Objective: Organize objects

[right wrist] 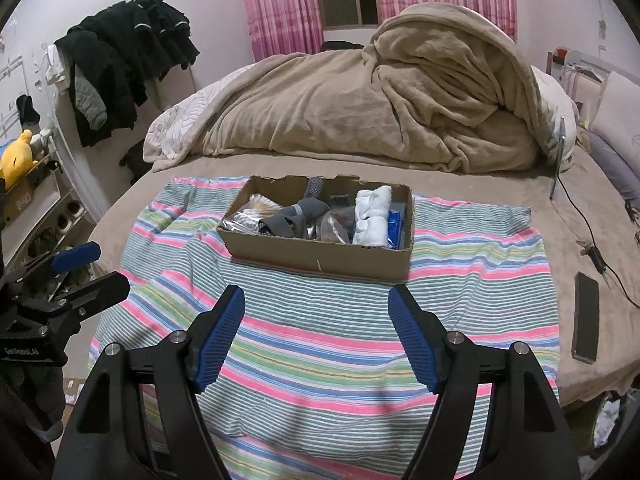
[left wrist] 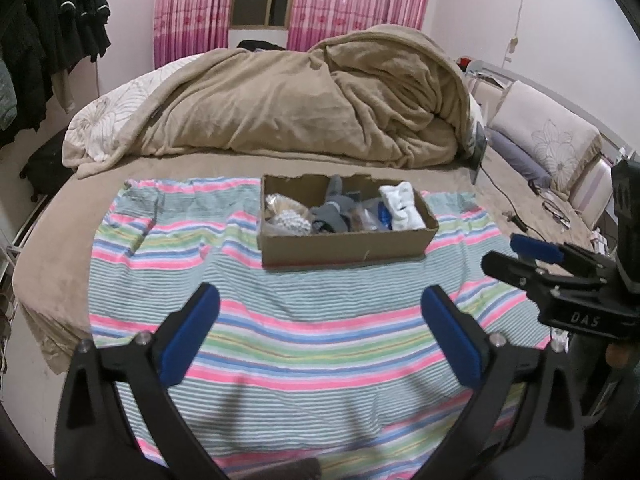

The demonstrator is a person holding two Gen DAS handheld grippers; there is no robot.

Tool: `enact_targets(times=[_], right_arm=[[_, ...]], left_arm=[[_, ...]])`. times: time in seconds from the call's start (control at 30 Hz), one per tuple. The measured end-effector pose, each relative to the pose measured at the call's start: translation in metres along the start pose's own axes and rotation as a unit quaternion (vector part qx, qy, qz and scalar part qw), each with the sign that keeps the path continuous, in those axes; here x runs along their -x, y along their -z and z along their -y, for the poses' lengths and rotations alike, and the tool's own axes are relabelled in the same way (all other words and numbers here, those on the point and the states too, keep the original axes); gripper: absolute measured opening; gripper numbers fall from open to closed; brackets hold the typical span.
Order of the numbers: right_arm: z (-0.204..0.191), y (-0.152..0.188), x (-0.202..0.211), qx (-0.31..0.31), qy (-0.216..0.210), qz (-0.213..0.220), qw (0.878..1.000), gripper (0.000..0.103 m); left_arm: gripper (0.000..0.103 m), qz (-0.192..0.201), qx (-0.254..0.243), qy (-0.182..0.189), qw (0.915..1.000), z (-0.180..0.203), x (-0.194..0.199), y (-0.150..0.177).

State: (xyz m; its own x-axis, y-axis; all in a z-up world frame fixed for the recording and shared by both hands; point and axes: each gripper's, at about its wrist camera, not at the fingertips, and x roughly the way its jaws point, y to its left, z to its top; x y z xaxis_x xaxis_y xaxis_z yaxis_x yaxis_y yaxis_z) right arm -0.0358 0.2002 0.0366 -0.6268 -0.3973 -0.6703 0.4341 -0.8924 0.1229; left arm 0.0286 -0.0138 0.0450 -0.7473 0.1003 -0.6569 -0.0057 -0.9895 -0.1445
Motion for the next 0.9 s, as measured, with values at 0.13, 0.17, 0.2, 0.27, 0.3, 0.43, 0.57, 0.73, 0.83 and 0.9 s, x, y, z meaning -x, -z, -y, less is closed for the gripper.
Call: enact_targets(times=[0.13, 0.17, 0.2, 0.27, 0.3, 0.43, 0.57, 0.73, 0.83, 0.9], right_arm=[[0.001, -0.001, 0.001, -0.002, -0.004, -0.001, 1.0, 0.077], [0.001, -0.001, 0.0, -0.001, -0.005, -0.002, 1.0, 0.077], [0.001, -0.002, 0.0, -0.001, -0.005, -0.003, 1.0, 0.077], [0.001, -0.004, -0.001, 0.0, -0.006, -0.003, 1.0, 0.077], [0.001, -0.004, -0.001, 0.0, -0.005, -0.003, 1.0, 0.077], [0.0, -0.004, -0.002, 0.001, -0.006, -0.004, 1.0, 0.077], [0.0, -0.005, -0.007, -0.002, -0.008, -0.008, 1.0, 0.077], [0.002, -0.006, -0.014, -0.004, -0.008, -0.013, 1.0, 0.077], [0.003, -0.006, -0.017, -0.005, -0.008, -0.014, 1.0, 0.077], [0.003, -0.006, -0.017, -0.005, -0.008, -0.015, 1.0, 0.077]], left_arm=[[0.102, -0.001, -0.003, -0.001, 1.0, 0.003, -0.001, -0.001], [0.102, 0.0, -0.003, 0.0, 1.0, 0.003, -0.001, -0.001], [0.102, 0.0, -0.002, 0.0, 1.0, 0.003, -0.001, -0.001], [0.102, 0.002, -0.003, 0.002, 1.0, 0.003, -0.001, -0.001], [0.102, 0.003, -0.003, 0.003, 1.0, 0.004, -0.002, -0.001], [0.102, 0.003, -0.003, 0.007, 1.0, 0.003, -0.004, -0.002], [0.102, 0.002, -0.004, 0.012, 0.9999, 0.003, -0.007, -0.003], [0.102, -0.003, -0.004, 0.014, 0.9999, 0.003, -0.012, -0.003], [0.102, -0.006, -0.003, 0.015, 0.9999, 0.003, -0.016, -0.004], [0.102, -0.006, -0.003, 0.015, 0.9999, 0.002, -0.017, -0.005]])
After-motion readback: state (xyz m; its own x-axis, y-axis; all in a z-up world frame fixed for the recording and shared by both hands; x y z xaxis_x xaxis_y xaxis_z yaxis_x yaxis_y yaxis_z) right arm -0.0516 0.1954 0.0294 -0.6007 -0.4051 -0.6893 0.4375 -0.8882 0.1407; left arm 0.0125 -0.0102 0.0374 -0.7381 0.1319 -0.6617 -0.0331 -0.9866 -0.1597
